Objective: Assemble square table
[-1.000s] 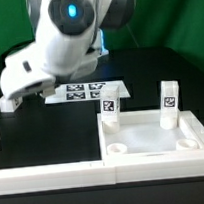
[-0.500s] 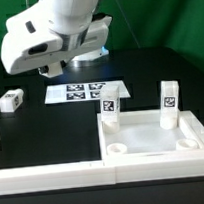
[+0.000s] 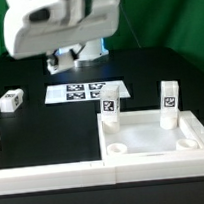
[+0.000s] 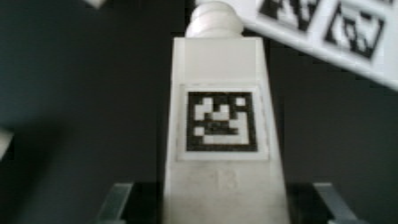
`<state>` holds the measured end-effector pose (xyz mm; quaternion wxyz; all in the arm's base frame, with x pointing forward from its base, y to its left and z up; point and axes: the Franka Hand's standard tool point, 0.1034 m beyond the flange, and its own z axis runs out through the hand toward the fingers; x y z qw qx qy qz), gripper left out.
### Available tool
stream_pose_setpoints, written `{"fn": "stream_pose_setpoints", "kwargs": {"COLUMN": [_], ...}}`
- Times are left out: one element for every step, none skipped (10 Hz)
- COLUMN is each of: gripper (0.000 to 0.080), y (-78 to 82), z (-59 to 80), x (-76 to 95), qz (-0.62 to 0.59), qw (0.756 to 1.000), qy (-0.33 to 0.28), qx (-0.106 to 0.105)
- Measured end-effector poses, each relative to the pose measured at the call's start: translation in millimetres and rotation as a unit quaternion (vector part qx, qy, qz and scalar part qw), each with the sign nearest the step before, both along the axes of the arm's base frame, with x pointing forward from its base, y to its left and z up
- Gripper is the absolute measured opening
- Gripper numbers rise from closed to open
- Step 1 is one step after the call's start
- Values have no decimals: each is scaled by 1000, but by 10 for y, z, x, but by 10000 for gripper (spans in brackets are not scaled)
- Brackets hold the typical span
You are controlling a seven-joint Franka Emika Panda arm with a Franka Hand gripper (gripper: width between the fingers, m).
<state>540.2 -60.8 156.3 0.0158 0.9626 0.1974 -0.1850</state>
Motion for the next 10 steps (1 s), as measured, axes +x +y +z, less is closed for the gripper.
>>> {"fn": "stream_pose_setpoints", "kwargs": {"gripper": [291,291,291,291,291,291,291,291,291,291], "y": [27,-16,-43,-67,-82,-51,65,241,451,579], "z": [7,-20,-19,-24,-44,-108,-81,-4,128,219], "x": [114,118,87,124,151,127,213,345,538,651], "qz": [9,15,11,15,15,19,8,-6,-19,-20], "qw": [999,997,995,992,987,984,979,975,966,962], "qy": [-33,-72,-97,-125,-158,-176,-198,-219,-251,-265], "qx": [8,19,26,31,37,36,38,42,50,58]}}
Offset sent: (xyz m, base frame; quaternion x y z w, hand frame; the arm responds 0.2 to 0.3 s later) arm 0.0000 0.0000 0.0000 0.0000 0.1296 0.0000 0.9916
